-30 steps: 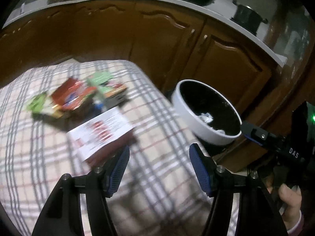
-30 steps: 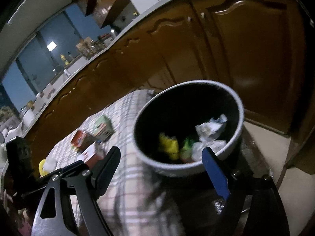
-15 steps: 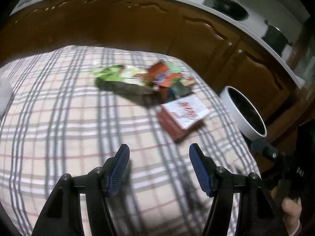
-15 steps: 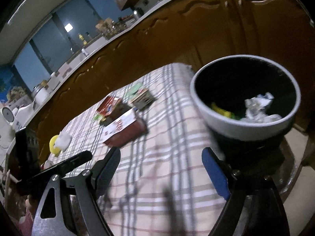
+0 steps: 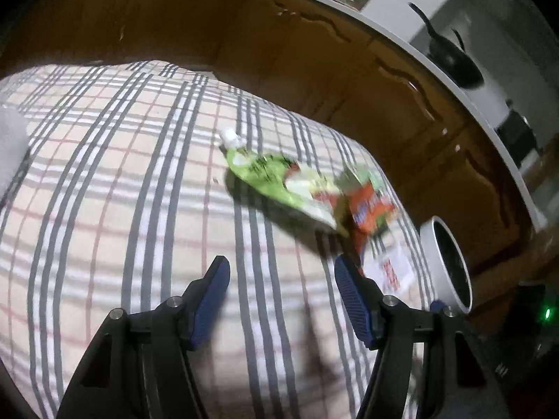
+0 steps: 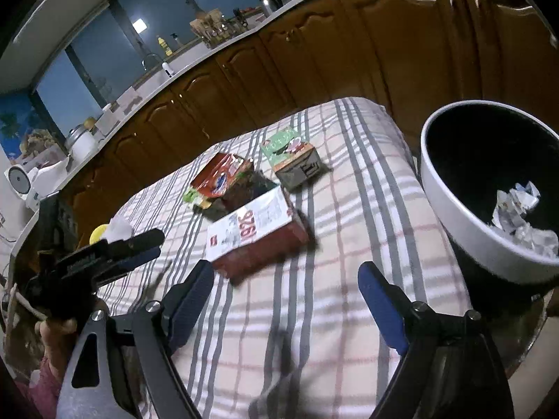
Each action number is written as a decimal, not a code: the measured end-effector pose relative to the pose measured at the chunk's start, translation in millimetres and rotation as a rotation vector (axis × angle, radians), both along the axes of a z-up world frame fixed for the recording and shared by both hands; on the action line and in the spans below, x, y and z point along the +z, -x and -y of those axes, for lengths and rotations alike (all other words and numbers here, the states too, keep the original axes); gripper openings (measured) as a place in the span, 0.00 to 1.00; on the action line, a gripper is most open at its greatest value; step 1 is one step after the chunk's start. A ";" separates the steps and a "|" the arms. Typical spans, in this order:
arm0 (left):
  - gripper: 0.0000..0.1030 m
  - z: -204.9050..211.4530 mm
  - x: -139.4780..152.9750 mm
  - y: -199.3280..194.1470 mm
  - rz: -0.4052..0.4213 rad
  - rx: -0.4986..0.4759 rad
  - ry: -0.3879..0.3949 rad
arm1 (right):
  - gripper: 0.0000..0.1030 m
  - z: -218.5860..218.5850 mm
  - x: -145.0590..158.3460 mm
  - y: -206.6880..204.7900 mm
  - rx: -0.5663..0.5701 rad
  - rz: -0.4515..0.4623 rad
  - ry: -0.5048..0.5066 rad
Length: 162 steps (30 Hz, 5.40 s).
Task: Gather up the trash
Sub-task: 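Grasp red milk carton with right tool while left tool grasps green juice pouch, then lower red carton into bin with right tool while left tool drops green pouch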
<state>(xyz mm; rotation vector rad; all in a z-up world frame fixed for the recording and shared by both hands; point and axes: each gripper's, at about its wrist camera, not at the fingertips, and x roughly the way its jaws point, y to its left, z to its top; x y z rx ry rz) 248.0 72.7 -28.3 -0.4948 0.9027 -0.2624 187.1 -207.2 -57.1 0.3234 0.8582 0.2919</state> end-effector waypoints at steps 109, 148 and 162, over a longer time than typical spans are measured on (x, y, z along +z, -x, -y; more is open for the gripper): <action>0.32 187.8 41.2 26.6 0.204 -0.510 -0.235 | 0.31 132.8 37.3 59.8 -0.230 0.092 0.071; 0.32 291.4 42.3 -26.8 0.226 -0.625 -0.285 | 0.31 193.0 41.7 18.7 -0.300 0.045 0.166; 0.32 312.2 35.5 -46.9 0.152 -0.661 -0.271 | 0.31 197.4 33.9 -1.7 -0.283 -0.016 0.211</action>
